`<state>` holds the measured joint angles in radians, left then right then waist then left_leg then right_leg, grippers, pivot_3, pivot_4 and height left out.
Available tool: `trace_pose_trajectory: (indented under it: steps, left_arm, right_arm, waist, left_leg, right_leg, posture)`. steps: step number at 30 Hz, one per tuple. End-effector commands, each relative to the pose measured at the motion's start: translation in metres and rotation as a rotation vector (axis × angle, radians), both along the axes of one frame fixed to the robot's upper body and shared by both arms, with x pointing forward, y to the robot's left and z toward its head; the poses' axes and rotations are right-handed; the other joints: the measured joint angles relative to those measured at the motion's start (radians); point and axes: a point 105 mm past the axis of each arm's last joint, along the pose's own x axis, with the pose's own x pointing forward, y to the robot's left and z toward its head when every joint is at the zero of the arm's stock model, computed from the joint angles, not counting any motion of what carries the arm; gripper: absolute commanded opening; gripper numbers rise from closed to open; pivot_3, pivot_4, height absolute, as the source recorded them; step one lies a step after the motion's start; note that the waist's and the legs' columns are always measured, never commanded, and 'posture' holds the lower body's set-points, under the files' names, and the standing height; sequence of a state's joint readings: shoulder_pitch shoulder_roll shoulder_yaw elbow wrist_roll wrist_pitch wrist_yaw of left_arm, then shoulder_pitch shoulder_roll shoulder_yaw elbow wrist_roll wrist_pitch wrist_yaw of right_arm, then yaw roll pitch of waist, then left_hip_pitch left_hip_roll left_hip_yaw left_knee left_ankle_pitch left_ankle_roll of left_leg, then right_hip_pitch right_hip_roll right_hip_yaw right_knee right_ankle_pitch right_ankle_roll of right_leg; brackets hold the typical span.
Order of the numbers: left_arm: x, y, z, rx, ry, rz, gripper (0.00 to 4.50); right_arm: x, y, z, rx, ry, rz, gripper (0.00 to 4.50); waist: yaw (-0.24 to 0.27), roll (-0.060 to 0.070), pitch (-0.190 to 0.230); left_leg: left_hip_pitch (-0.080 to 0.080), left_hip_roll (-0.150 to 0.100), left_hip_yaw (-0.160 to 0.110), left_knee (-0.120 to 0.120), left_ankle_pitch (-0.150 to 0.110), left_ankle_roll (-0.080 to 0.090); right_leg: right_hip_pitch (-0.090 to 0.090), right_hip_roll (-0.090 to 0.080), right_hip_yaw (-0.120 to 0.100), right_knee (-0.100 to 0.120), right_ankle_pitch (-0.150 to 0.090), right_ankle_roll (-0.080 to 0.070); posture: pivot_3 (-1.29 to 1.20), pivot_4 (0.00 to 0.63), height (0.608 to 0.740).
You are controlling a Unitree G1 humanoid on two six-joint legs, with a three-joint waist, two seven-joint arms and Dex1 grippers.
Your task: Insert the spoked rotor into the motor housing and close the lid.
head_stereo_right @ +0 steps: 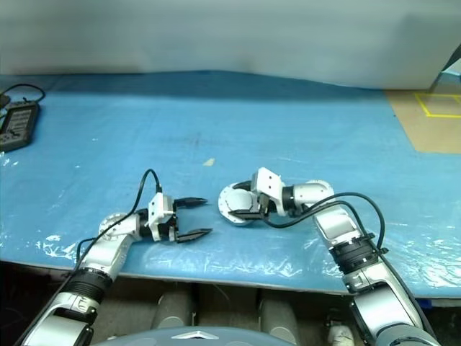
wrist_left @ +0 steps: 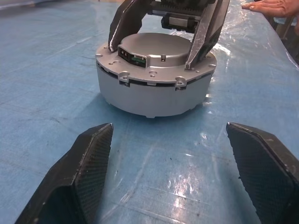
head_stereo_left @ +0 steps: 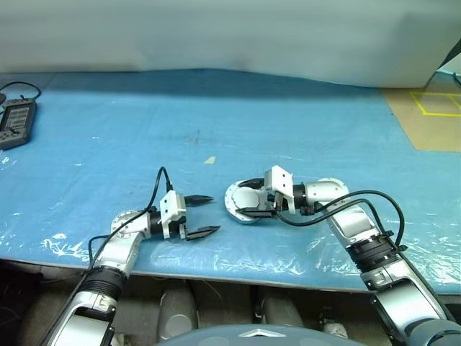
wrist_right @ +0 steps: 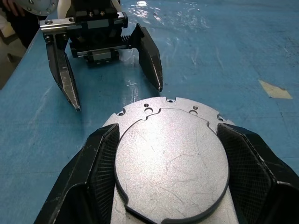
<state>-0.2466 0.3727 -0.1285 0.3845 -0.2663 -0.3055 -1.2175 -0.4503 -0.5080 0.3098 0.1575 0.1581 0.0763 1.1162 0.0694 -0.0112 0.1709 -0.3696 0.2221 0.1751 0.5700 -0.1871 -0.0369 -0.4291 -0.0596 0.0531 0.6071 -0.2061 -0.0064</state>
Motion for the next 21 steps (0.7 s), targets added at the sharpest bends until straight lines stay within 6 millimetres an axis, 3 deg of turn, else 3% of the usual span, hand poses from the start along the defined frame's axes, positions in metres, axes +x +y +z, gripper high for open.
trace_pose_trajectory:
  steps: [1, 21]
  left_arm:
    - [0.001, 0.000, 0.008, -0.006, -0.025, -0.003, 4.06]
    - [-0.001, 0.006, -0.010, -0.002, -0.006, 0.012, 4.06]
  right_arm:
    - [0.004, -0.024, -0.030, -0.147, 0.057, -0.077, 2.98]
    - [-0.005, -0.034, -0.056, -0.263, 0.158, -0.082, 2.98]
  waist:
    - [0.000, 0.000, 0.000]
    - [0.002, -0.005, -0.016]
  left_leg:
    - [0.000, 0.000, 0.000, 0.000, 0.000, 0.000]
    - [0.002, 0.000, 0.000, -0.004, 0.000, 0.000]
  right_leg:
    - [0.000, 0.000, 0.000, 0.000, 0.000, 0.000]
    - [0.002, -0.001, 0.000, -0.002, -0.004, 0.007]
  posture:
    - [0.00, 0.150, 0.740]
    - [0.00, 0.150, 0.740]
